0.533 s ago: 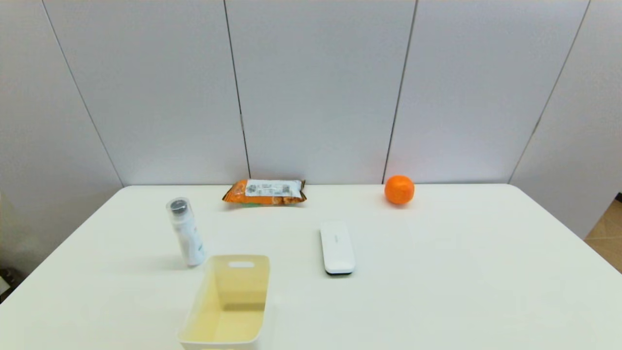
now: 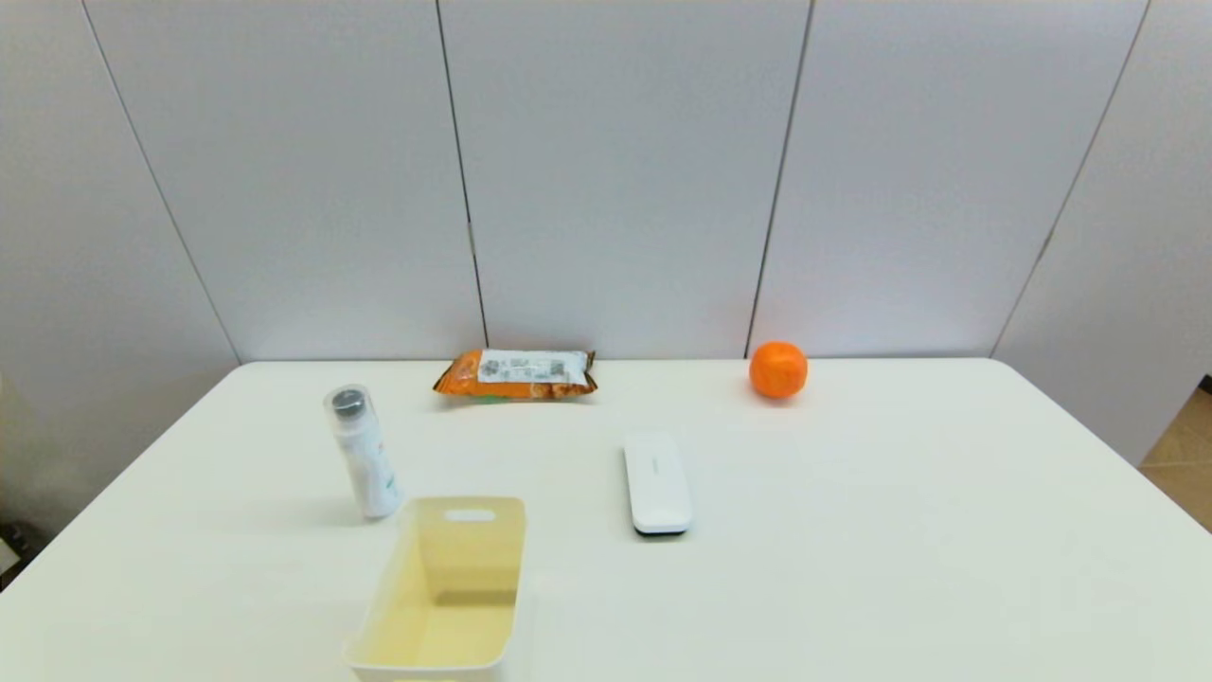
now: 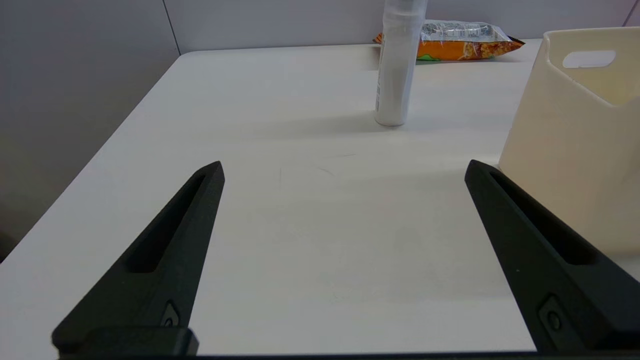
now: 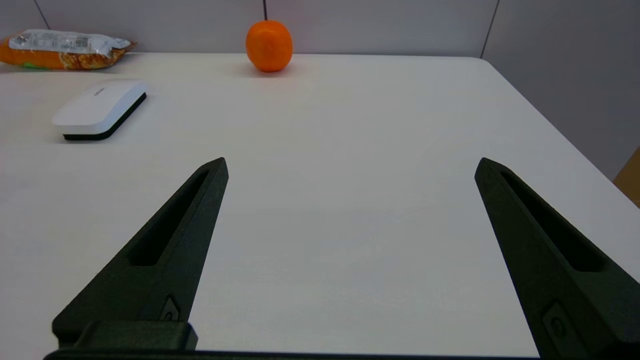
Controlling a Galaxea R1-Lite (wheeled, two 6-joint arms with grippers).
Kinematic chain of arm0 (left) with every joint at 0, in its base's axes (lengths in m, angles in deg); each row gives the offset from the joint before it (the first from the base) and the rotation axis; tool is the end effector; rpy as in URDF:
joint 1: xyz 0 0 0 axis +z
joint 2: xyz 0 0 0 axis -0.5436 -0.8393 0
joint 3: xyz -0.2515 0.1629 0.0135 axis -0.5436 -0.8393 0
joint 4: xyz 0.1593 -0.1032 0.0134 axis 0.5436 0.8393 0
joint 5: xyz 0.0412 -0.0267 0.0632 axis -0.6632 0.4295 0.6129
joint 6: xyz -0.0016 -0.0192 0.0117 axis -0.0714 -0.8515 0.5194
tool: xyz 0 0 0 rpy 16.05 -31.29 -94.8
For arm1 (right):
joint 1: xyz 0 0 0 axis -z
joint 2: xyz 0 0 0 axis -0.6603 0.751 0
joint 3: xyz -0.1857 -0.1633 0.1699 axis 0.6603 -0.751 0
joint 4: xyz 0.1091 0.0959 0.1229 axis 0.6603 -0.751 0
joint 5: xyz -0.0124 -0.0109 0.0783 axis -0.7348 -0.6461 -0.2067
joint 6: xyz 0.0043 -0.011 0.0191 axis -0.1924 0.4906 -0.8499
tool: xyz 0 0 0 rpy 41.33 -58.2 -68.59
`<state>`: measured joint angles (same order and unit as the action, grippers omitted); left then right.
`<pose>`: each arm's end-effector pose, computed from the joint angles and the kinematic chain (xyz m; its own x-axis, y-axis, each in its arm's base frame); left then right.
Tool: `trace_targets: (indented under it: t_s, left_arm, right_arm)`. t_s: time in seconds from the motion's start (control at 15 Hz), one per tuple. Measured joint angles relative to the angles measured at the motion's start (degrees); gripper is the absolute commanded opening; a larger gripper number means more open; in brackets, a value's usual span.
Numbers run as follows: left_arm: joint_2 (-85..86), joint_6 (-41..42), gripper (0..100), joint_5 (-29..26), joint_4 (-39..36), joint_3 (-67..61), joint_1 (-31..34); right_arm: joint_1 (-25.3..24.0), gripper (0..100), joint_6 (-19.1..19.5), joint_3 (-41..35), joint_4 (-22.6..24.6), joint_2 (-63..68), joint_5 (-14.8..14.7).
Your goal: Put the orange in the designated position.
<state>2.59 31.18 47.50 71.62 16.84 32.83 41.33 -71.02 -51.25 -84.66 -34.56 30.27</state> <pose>-0.0229 -0.0005 0.0757 0.9997 -0.0263 0.0001 0.0262 0.9982 0.0534 -0.0231 0.0002 0.0766 0.9999 0.0098 0.0101 -0.0097 0.9999 -0.0130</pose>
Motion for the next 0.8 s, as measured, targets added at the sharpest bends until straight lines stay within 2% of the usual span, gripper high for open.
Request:
trace_targets:
  t_s: [0.2, 0.4, 0.6, 0.8]
  left_arm:
    - [0.0, 0.0, 100, 0.0, 0.0, 0.0, 0.0]
    - [0.0, 0.0, 100, 0.02, -0.02, 0.0, 0.0]
    - [0.0, 0.0, 100, 0.0, 0.0, 0.0, 0.0]
    - [0.0, 0.0, 100, 0.0, -0.02, 0.0, 0.0]
  right_arm:
    - [0.0, 100, 0.2, 0.26, -1.34, 0.0, 0.02]
    - [0.0, 100, 0.29, 3.18, -6.73, 0.84, 0.17]
    - [0.0, 100, 0.73, 10.31, -10.85, 6.18, 0.39]
    - [0.0, 100, 1.05, 21.26, -17.1, 16.3, 0.35]
